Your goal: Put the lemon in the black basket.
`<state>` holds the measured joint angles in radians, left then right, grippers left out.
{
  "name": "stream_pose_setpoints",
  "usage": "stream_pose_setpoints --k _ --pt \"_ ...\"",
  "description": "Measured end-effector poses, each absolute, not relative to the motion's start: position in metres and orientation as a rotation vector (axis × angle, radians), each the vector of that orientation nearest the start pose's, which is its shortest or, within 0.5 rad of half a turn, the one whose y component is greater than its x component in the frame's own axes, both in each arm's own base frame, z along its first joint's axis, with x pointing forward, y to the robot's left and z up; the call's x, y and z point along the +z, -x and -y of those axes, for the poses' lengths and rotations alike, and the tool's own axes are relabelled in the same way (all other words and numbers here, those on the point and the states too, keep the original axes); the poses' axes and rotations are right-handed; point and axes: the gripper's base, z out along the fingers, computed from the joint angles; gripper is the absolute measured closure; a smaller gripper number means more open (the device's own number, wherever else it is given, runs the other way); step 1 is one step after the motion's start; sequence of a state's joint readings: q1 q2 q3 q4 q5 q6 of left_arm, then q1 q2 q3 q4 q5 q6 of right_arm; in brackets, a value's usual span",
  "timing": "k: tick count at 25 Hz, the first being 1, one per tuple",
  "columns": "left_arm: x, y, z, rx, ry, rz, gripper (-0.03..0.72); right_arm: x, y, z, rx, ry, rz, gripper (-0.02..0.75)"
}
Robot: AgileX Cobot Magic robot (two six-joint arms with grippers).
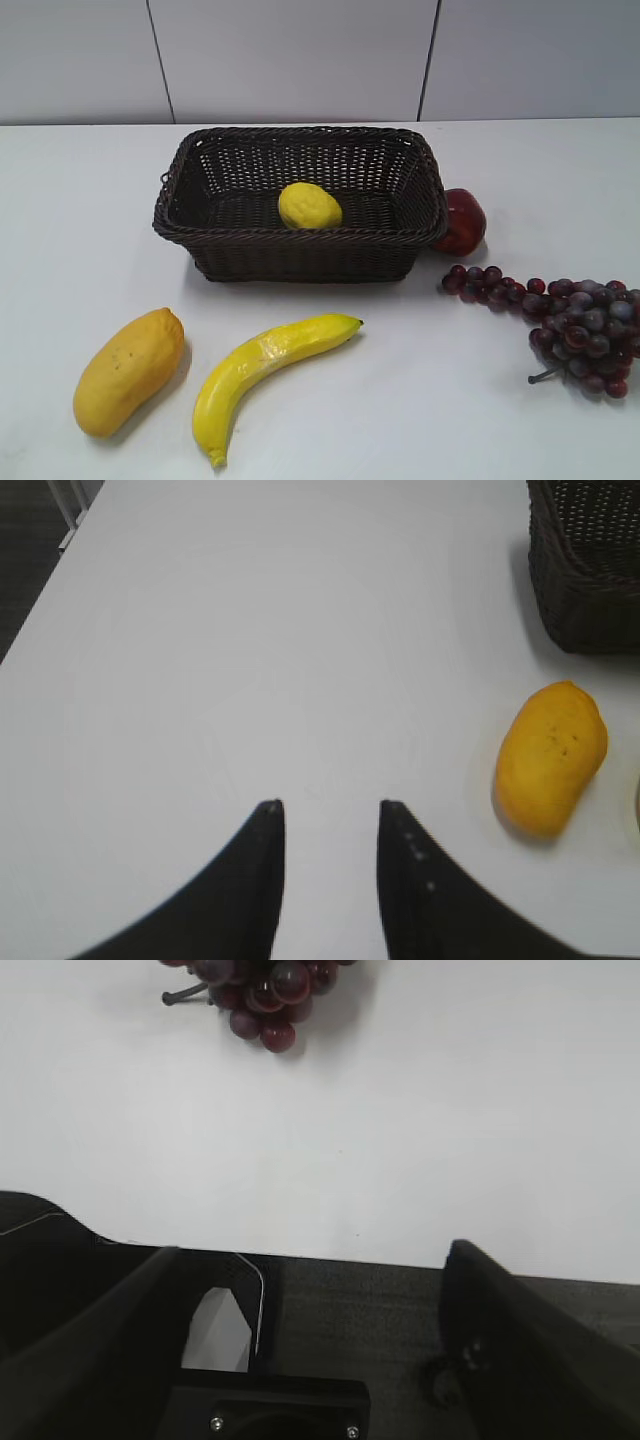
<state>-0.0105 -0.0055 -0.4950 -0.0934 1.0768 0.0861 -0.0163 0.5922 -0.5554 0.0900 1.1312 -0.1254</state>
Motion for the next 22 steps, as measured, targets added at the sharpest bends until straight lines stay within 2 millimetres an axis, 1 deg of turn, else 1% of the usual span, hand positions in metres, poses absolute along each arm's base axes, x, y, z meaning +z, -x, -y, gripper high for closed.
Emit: stream_pose_setpoints --k 5,9,16,22 --pt "0.275 0.006 0.007 -0.065 -0.105 -2.054 0.449 0.276 -0.051 -0.007 0.053 0.12 -2.442 0.159" --pt "0.275 0.006 0.007 -0.065 -0.105 -2.054 0.449 0.281 -0.032 -0.007 0.042 0.121 -2.318 0.161" --pt "0.275 0.006 0.007 -0.065 -0.105 -2.054 0.449 0.284 -0.007 -0.007 0.029 0.121 -2.164 0.164" --pt "0.275 0.006 0.007 -0.065 -0.105 -2.054 0.449 0.283 0.007 -0.007 0.022 0.121 -2.079 0.164"
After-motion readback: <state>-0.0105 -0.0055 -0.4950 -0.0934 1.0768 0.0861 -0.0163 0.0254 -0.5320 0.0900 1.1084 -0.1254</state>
